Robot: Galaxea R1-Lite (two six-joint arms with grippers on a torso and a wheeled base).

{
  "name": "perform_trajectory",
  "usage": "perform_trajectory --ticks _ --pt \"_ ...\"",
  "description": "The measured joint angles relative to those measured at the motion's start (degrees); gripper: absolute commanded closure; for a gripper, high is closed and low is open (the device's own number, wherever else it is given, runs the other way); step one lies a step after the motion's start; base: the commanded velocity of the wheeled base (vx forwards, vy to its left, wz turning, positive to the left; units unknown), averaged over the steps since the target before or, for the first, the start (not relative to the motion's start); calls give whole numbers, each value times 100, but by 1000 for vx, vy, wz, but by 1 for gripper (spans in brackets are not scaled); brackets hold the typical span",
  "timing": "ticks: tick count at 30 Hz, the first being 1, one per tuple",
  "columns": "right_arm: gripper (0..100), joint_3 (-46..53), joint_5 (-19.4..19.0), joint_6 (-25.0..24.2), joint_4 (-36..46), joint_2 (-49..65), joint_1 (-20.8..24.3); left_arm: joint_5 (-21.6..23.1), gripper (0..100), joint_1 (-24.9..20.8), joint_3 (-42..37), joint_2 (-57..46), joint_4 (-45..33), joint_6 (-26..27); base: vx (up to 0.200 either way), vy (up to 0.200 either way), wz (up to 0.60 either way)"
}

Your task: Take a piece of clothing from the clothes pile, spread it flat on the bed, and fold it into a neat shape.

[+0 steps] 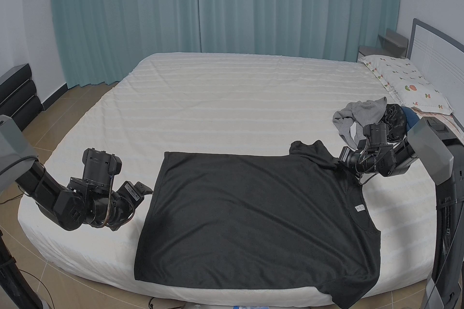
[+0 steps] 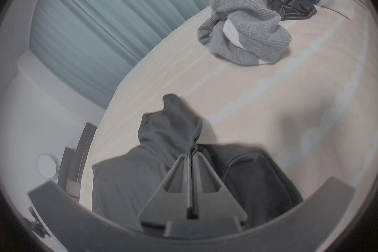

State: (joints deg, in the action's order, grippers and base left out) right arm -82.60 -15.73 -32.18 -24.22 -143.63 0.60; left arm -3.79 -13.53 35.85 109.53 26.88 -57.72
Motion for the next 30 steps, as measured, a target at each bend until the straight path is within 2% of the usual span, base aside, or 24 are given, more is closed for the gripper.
perform_trajectory --ticks 5,6,13,22,30 --pt "100 903 -118 541 -383 317 74 2 0 -5 -5 -5 -4 0 0 0 0" --pt "0 1006 -132 635 -421 361 85 2 0 -5 -7 -5 -4 0 0 0 0" --pt "0 1111 -247 585 -493 653 105 2 0 -9 -7 6 -1 0 0 0 0" --pt "0 182 -272 282 -158 691 141 2 0 -9 -9 26 -1 0 0 0 0" --pt "0 -775 117 167 154 -72 282 2 0 -9 -16 34 -1 0 0 0 0"
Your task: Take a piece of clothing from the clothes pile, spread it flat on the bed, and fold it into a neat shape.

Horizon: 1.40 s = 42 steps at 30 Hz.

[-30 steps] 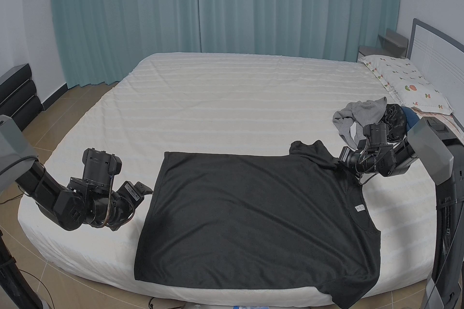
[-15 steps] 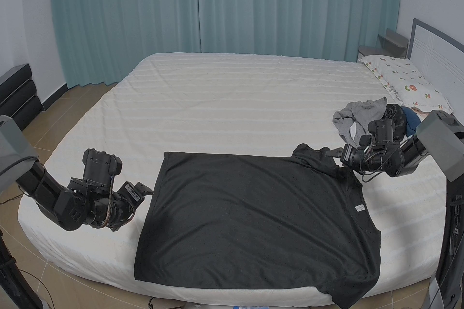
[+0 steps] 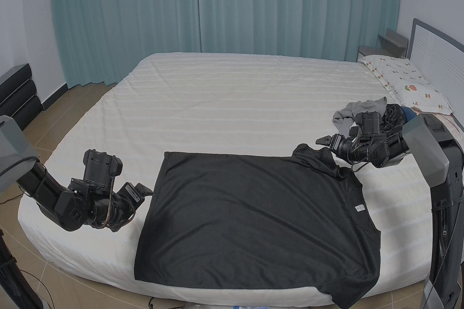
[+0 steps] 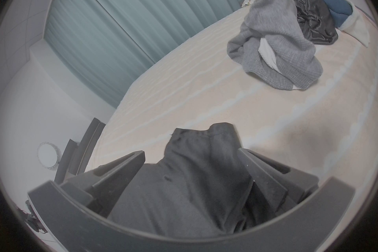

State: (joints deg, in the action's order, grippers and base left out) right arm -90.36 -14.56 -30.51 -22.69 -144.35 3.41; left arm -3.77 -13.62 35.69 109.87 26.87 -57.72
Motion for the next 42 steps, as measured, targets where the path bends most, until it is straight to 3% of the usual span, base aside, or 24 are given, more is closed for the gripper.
perform_trajectory --ticks 11,12,22,29,32,42 --pt "0 -462 121 -17 134 -494 -24 0 0 0 5 5 1 0 0 0 0" --pt "100 -466 123 -16 134 -516 -26 0 0 0 5 5 1 0 0 0 0" --pt "100 -506 117 -132 224 -638 -11 0 0 0 5 38 0 0 0 0 0" --pt "100 -892 151 -1204 161 -577 -50 -2 0 22 9 77 9 0 0 0 0" --pt "100 -1157 299 -1429 79 -555 -94 -22 0 32 18 82 6 0 0 0 0" --pt "100 -1392 563 -1506 -55 -631 -149 -85 0 95 460 145 -11 16 0 0 0"
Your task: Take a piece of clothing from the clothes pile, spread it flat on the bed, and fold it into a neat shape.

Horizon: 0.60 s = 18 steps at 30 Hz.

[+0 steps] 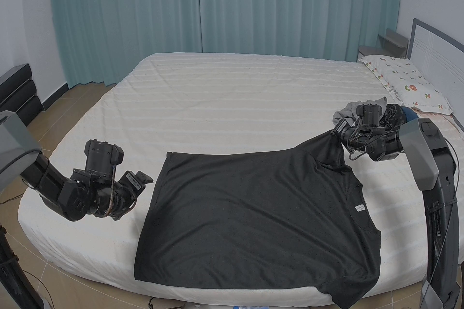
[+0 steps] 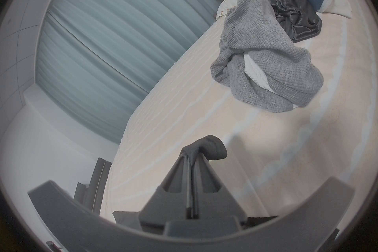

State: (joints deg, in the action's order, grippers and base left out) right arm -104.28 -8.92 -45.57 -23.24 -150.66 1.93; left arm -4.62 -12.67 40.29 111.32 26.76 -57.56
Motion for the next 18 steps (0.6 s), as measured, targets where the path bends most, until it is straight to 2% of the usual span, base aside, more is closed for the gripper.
perform_trajectory --ticks 10,18 --pt "100 65 382 9 -257 24 -4 -9 0 68 996 518 -22 33 0 0 0" --pt "100 406 444 38 -273 199 -33 -11 0 173 1872 1069 -65 44 0 0 0"
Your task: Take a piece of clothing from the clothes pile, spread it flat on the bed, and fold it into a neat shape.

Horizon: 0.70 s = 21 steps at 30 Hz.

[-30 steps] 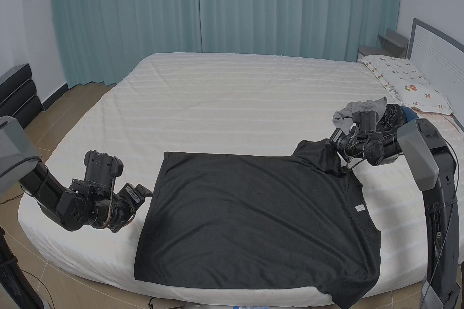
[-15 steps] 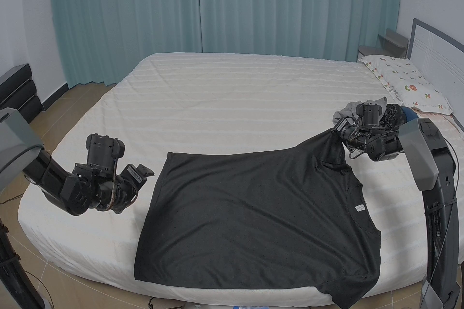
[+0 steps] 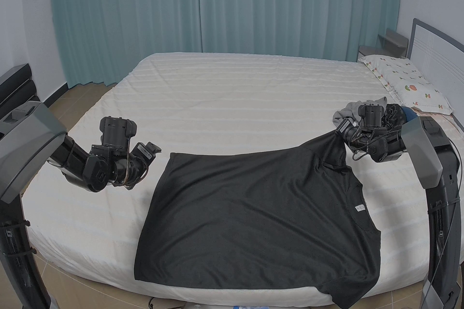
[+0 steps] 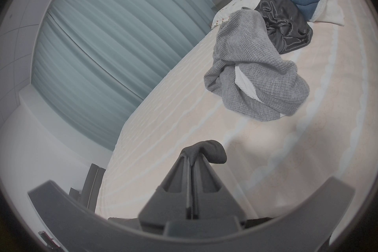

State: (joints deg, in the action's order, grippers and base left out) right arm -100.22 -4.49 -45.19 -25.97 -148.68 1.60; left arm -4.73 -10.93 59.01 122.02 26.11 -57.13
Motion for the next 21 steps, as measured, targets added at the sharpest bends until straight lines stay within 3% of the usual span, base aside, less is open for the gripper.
perform_trajectory --ticks 13,21 --pt "100 289 13 -21 -22 238 -17 -5 0 160 1596 666 -622 41 0 0 0" --pt "100 372 13 -21 -63 278 9 -235 0 302 2153 1136 -624 471 0 0 0"
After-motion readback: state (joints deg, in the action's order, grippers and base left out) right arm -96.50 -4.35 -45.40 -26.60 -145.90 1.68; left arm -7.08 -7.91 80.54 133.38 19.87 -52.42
